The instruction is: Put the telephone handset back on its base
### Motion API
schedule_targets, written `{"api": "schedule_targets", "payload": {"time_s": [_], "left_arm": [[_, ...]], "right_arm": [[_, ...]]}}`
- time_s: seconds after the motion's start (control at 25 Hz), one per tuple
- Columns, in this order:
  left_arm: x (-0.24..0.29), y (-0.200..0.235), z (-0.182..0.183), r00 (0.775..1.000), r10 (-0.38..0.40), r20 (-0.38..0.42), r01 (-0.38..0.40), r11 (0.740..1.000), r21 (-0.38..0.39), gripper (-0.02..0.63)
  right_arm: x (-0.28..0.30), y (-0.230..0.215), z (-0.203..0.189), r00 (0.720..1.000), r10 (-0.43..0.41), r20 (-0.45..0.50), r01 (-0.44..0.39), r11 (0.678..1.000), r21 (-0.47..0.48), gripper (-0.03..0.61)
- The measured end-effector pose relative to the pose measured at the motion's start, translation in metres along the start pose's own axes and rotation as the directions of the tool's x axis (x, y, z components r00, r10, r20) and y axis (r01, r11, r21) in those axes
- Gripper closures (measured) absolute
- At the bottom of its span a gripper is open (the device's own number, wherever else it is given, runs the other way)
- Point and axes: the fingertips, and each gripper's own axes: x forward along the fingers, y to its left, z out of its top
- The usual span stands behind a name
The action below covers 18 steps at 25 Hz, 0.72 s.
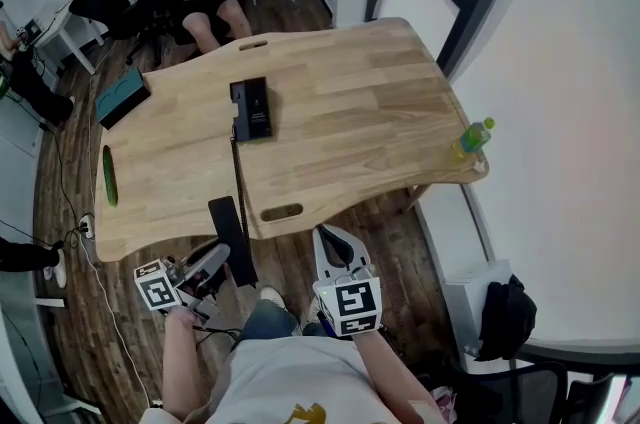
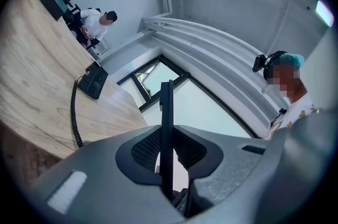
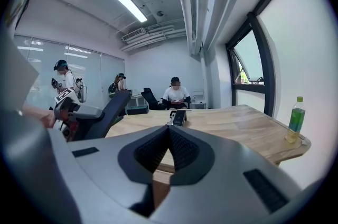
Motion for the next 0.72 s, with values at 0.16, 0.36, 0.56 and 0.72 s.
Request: {"api": "schedule_targets", "payload": {"time_s": [0.16,0.36,0.56,0.72], "left_arm": [[0.005,0.008,0.006,1.000,0.002,0.008,-0.002,1.000,-0.013,0.545],[0.021,0.032,0.027,1.000,-0.001,0.008,0.002,1.000,-0.021,0.545],[0.038,0.061,0.055,1.000,-0.011,-0.001,0.011,0.999,-0.040,0.545],[0.052,0.082,0.082,1.000,-0.031,-0.004,0.031,0.997,-0.064,0.545]], "right_arm": [[0.007,-0.005,0.000,1.000,0.004,-0.006,-0.004,1.000,0.004,0.575],[0.036,-0.018,0.001,1.000,0.000,-0.014,0.000,1.000,0.006,0.575],[0.078,-0.032,0.007,0.999,-0.018,-0.027,0.018,1.000,0.010,0.575],[0.112,-0.043,0.017,0.999,-0.041,-0.034,0.042,0.999,0.008,0.575]]}}
